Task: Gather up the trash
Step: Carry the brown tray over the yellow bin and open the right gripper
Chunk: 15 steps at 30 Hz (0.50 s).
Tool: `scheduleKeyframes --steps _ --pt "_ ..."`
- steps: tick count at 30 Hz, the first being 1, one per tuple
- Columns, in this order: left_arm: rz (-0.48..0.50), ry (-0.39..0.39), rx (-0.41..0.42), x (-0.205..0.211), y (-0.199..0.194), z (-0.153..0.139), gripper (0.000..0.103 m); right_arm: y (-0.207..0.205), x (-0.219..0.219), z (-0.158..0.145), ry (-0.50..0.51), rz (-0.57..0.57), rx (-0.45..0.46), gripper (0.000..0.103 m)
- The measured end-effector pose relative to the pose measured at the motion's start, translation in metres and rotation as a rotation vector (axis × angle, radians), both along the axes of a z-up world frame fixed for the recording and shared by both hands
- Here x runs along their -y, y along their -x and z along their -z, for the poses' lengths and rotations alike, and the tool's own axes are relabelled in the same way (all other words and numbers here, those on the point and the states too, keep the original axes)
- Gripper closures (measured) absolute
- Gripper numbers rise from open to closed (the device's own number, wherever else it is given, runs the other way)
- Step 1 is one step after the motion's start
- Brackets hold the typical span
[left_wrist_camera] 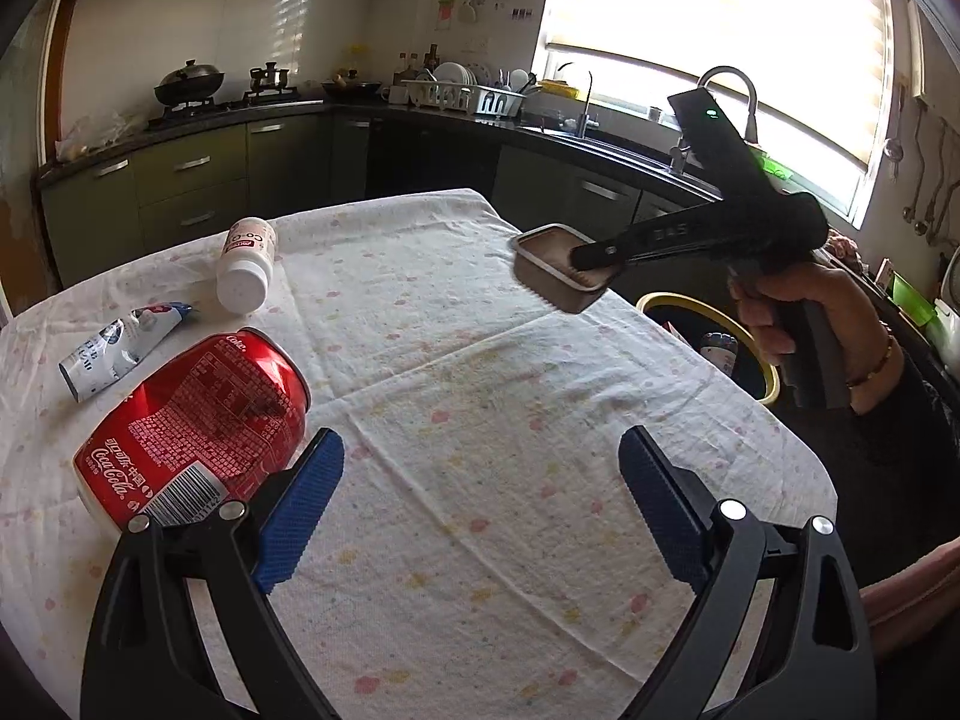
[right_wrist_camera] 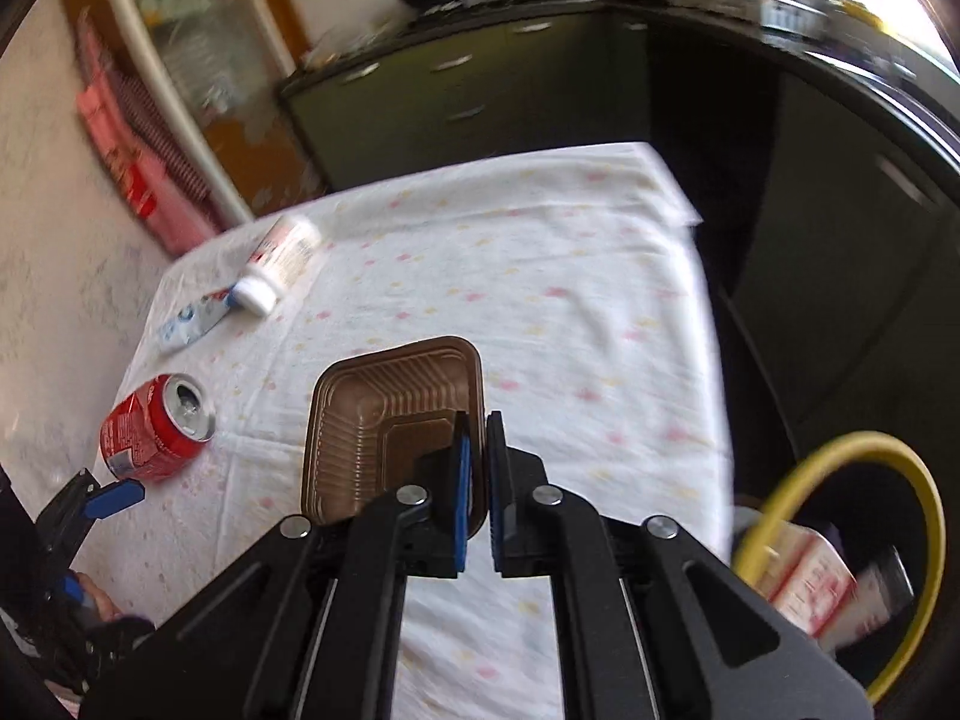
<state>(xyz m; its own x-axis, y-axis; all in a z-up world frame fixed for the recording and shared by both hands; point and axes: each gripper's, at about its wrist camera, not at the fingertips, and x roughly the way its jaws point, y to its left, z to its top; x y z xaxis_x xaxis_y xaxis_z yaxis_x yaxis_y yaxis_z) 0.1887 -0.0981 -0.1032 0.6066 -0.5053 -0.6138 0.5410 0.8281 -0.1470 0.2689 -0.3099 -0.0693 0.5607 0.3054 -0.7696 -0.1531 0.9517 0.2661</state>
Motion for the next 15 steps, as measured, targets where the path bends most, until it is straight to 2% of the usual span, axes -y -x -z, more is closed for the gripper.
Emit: scheduleKeyframes --steps 4,8,11,15 --pt "0.009 -0.011 0.002 0.002 0.000 0.001 0.011 0.035 0.075 -0.009 0.051 0.218 0.035 0.098" --pt "0.014 -0.019 0.006 0.004 0.001 0.002 0.011 0.055 0.146 0.000 0.100 0.412 -0.002 0.098" --pt "0.014 -0.024 0.002 0.005 0.001 0.003 0.011 0.060 0.179 0.011 0.111 0.502 -0.029 0.098" --pt "0.016 -0.033 -0.002 0.006 0.000 0.005 0.011 0.053 0.202 0.028 0.124 0.570 -0.049 0.097"
